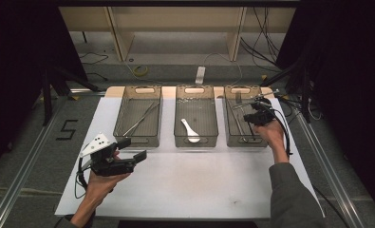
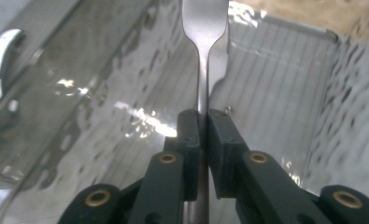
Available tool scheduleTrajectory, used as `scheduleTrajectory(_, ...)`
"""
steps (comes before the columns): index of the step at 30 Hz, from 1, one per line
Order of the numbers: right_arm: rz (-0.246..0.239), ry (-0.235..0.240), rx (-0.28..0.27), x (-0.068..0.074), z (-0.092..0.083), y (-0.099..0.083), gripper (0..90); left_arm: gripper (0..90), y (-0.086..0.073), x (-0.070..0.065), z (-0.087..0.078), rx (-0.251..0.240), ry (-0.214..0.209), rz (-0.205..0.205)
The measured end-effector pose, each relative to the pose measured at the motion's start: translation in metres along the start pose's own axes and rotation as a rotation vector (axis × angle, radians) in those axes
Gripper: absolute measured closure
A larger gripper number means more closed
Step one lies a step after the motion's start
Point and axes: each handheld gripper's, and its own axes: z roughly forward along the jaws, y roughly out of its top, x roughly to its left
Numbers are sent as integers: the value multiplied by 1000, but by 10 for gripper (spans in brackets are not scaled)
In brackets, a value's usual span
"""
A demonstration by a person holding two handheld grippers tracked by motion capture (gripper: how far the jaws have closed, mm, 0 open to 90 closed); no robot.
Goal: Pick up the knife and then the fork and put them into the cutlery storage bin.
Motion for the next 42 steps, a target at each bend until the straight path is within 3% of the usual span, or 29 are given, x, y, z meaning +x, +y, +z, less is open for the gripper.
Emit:
scheduleTrajectory(3,14,11,11,-1,0,0,669,157,0,0,0,-1,0,-2)
scheduleTrajectory(9,13,17,-30,3,-11,5,529,157,0,0,0,-1,1,-3)
scheduleTrajectory(13,20,73,-89,7,-22,4,491,157,0,0,0,-1,1,-4)
scheduleTrajectory(19,-8,142,-163,24,-37,3,421,157,0,0,1,0,0,-3)
scheduleTrajectory(27,-44,185,-219,49,-46,0,362,157,0,0,0,1,-1,-6)
scheduleTrajectory(42,-67,259,-320,77,-67,-23,294,157,0,0,1,3,-1,-5)
